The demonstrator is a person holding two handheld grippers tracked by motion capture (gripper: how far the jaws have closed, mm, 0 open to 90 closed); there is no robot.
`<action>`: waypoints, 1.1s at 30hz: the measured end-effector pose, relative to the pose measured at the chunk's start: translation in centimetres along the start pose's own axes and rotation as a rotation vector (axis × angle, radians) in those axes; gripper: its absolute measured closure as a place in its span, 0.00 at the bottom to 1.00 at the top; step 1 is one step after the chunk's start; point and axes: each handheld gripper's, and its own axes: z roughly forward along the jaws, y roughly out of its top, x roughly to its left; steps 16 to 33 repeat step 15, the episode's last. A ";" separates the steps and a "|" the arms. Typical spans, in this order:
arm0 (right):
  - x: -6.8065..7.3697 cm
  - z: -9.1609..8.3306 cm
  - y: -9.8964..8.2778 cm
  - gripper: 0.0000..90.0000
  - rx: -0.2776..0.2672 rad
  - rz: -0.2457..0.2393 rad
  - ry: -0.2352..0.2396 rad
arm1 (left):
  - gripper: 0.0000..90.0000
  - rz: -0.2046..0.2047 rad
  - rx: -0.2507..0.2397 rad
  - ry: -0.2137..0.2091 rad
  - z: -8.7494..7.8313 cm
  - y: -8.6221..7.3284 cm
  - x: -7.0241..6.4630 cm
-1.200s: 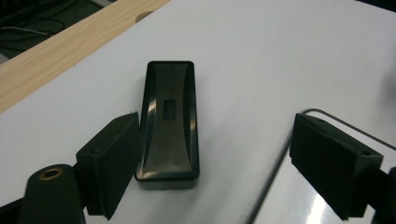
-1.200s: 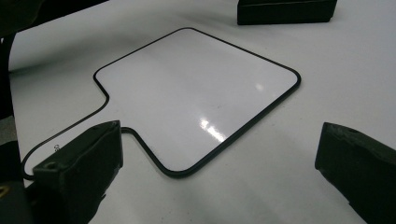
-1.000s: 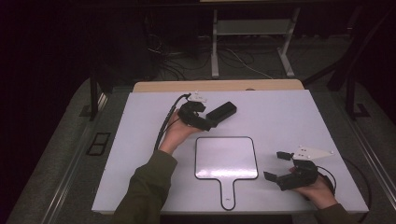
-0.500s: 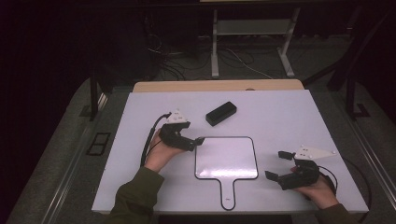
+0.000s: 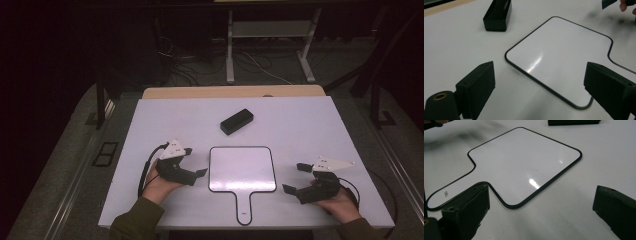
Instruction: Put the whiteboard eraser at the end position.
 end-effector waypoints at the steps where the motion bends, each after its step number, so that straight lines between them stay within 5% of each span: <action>1: 0.0 0.0 0.0 0.00 0.000 0.000 0.000 | 0.09 -0.006 -0.002 0.002 -0.2 -0.4 0.0; 11: -0.1 -0.2 -0.1 0.00 0.002 -0.002 -0.009 | 0.00 -0.043 0.029 0.043 -1.1 -3.1 -0.4; 33: -0.2 -0.2 -0.1 0.00 0.000 -0.003 -0.013 | 0.00 -0.040 0.024 0.038 -1.3 -3.1 -0.2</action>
